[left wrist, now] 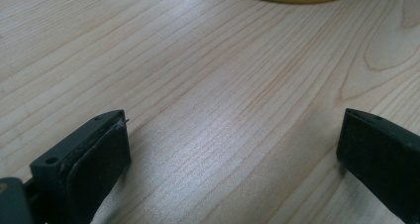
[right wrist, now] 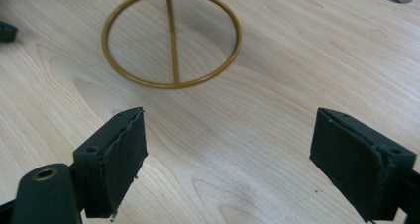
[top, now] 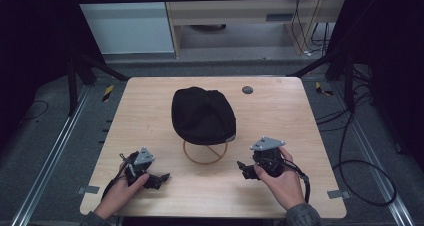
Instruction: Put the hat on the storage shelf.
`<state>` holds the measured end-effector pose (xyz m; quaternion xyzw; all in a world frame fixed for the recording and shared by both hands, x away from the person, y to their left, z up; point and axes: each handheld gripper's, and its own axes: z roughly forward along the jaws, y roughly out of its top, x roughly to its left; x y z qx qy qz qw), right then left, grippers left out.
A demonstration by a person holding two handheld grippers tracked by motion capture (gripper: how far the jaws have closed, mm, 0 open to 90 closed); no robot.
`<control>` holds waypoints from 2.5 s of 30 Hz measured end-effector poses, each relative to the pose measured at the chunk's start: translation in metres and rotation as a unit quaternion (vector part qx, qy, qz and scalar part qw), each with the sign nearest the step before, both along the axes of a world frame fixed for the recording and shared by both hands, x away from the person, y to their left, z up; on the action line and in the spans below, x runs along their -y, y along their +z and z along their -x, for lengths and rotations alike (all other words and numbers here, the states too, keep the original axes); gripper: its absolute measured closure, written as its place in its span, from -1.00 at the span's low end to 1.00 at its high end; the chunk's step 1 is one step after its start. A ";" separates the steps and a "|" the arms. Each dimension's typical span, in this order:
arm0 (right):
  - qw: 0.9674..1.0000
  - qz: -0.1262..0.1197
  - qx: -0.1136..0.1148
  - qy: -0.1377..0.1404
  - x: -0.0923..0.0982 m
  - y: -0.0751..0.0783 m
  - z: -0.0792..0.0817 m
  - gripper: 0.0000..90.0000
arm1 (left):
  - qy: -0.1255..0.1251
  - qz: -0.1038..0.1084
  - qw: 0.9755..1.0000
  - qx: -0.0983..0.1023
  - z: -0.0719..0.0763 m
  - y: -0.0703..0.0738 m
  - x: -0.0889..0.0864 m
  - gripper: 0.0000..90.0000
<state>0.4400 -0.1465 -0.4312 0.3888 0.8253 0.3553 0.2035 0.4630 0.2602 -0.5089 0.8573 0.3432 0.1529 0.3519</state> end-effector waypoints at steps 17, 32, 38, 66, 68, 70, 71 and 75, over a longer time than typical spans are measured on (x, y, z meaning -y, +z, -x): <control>1.000 -0.011 -0.021 -0.007 0.003 -0.031 0.004 -0.69 | 0.000 0.000 1.000 0.000 0.000 0.000 0.000 -1.00; 0.999 -0.017 -0.032 -0.029 0.011 -0.045 -0.003 -0.72 | 0.000 0.000 1.000 0.000 0.000 0.000 0.000 -1.00; 0.998 -0.017 -0.043 -0.037 0.012 -0.051 -0.004 -0.73 | 0.000 0.000 1.000 0.000 0.000 0.000 0.000 -1.00; 0.995 -0.049 -0.037 -0.078 0.004 -0.071 -0.034 -0.74 | 0.000 0.000 1.000 0.000 0.000 0.000 0.000 -1.00; 0.995 -0.047 -0.037 -0.078 0.002 -0.074 -0.035 -0.75 | 0.000 0.000 1.000 0.000 0.000 0.000 0.000 -1.00; 0.995 -0.046 -0.037 -0.079 0.000 -0.077 -0.035 -0.77 | 0.000 0.000 1.000 0.000 0.000 0.000 0.000 -1.00; 0.995 -0.045 -0.035 -0.083 0.000 -0.078 -0.035 -0.77 | 0.000 0.000 1.000 0.000 0.000 0.000 0.000 -1.00; 0.996 -0.018 -0.019 -0.086 -0.002 -0.080 -0.035 -0.80 | 0.000 0.000 1.000 0.000 0.000 0.000 0.000 -1.00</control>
